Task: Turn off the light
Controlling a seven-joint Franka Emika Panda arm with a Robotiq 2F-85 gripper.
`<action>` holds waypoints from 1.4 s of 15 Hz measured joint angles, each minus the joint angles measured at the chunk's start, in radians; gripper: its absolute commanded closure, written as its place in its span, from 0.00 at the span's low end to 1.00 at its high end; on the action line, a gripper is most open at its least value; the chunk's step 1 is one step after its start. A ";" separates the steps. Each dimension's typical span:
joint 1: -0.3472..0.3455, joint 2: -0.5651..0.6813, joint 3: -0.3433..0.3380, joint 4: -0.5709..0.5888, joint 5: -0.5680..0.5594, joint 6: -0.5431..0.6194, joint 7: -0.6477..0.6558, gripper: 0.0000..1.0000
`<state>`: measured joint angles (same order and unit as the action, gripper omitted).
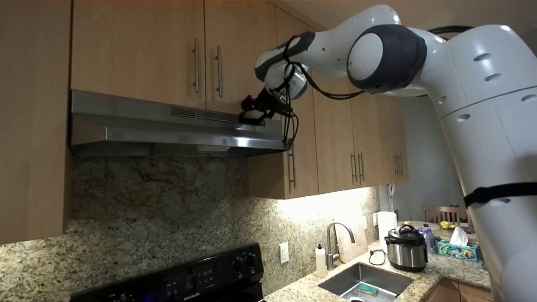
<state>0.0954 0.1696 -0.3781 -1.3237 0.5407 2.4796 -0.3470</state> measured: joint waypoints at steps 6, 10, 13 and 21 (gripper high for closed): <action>0.011 -0.045 -0.002 -0.049 -0.048 0.021 0.035 0.00; 0.030 -0.119 -0.007 -0.143 -0.209 0.076 0.169 0.00; 0.048 -0.181 -0.001 -0.230 -0.372 0.082 0.314 0.00; 0.065 -0.364 0.110 -0.486 -0.815 0.024 0.741 0.00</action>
<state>0.1606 -0.1947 -0.2680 -1.8092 -0.2748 2.5040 0.3940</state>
